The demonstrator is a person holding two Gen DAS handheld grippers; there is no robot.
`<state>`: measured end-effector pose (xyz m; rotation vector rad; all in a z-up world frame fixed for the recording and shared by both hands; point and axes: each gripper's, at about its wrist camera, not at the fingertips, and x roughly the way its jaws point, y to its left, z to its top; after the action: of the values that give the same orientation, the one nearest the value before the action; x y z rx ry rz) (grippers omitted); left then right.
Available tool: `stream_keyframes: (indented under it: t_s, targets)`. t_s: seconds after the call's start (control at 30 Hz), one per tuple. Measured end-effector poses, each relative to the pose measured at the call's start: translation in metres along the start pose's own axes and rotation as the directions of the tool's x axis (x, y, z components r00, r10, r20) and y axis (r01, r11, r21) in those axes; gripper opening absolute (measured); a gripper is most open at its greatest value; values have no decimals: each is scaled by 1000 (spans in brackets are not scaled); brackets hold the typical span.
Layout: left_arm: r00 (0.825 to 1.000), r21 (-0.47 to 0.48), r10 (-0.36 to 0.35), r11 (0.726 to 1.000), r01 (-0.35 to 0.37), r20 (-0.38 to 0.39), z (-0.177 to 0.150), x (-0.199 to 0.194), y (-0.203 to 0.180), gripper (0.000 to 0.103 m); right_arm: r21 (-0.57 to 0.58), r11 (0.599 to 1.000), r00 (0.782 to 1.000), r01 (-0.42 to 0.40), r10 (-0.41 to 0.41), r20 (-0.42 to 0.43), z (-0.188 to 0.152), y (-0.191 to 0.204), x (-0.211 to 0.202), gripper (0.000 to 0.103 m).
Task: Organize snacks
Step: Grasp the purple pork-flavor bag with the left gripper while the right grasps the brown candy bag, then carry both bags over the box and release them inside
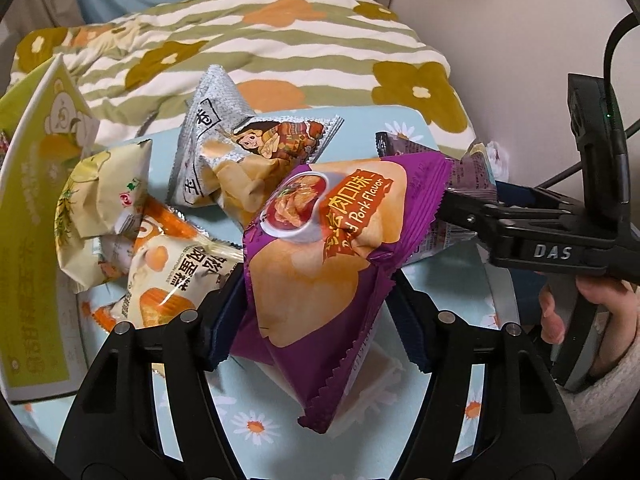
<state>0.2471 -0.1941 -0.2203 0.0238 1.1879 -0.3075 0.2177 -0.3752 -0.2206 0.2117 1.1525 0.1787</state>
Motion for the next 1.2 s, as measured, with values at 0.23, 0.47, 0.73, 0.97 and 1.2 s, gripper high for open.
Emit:
stream_keyframes:
  t_s: [0.23, 0.47, 0.73, 0.97, 1.2]
  targets:
    - [1000, -12, -5, 1000, 5, 7, -2, -2, 2, 66, -24, 999, 999, 45, -45, 11, 0, 8, 6, 88]
    - [1000, -30, -15, 999, 15, 13, -1, -6, 5, 65, -37, 998, 999, 47, -46, 20, -5, 13, 2, 64]
    - [998, -14, -33, 999, 34, 62, 1, -29, 0, 63, -30, 998, 997, 48, -46, 65, -9, 19, -26, 62]
    - [988, 4, -68, 998, 68, 141, 9, -72, -9, 60, -36, 997, 991, 64, -60, 122, -7, 30, -71, 62]
    - [964, 13, -76, 997, 75, 255, 15, -121, -2, 60, -62, 996, 979, 64, -50, 197, -3, 56, -111, 62]
